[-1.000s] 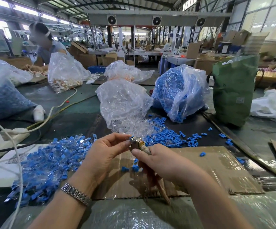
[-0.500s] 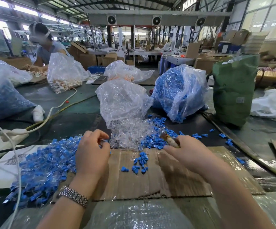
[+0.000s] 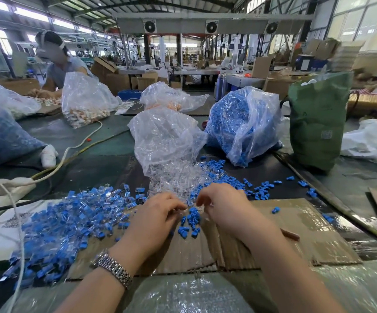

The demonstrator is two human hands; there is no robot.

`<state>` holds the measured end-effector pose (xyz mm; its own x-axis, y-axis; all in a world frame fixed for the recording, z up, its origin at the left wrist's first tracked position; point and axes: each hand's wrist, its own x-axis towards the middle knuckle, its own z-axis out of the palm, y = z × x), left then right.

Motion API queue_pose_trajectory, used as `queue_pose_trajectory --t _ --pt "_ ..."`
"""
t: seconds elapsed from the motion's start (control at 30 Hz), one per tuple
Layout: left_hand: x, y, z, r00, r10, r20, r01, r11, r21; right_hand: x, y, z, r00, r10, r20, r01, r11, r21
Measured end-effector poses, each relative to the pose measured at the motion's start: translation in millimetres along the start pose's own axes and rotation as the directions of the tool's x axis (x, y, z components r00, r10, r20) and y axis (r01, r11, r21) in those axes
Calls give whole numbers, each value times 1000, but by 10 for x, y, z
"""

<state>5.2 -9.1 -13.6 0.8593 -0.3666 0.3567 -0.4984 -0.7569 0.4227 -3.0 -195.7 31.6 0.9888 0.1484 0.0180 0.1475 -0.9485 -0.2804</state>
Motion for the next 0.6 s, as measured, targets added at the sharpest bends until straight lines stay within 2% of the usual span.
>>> queue_pose_trajectory --t 0.1,0.17,0.33,0.5,0.6 --pt "-13 9 -20 999 -31 -20 31 1000 0 48 -60 66 997 -35 64 37 999 -32" --pt "-23 16 -45 996 -75 -43 74 997 -31 59 -44 108 997 -44 58 47 998 -43" --pt "-15 39 -95 967 -235 -102 202 944 -263 16 -28 164 997 -71 -36 71 997 -17" --pt "-14 12 -171 928 -371 20 315 757 -573 -29 46 223 987 -79 -141 89 994 61" --pt "-7 0 -195 901 -408 144 363 530 -766 -49 94 198 981 -63 -182 99 976 196"
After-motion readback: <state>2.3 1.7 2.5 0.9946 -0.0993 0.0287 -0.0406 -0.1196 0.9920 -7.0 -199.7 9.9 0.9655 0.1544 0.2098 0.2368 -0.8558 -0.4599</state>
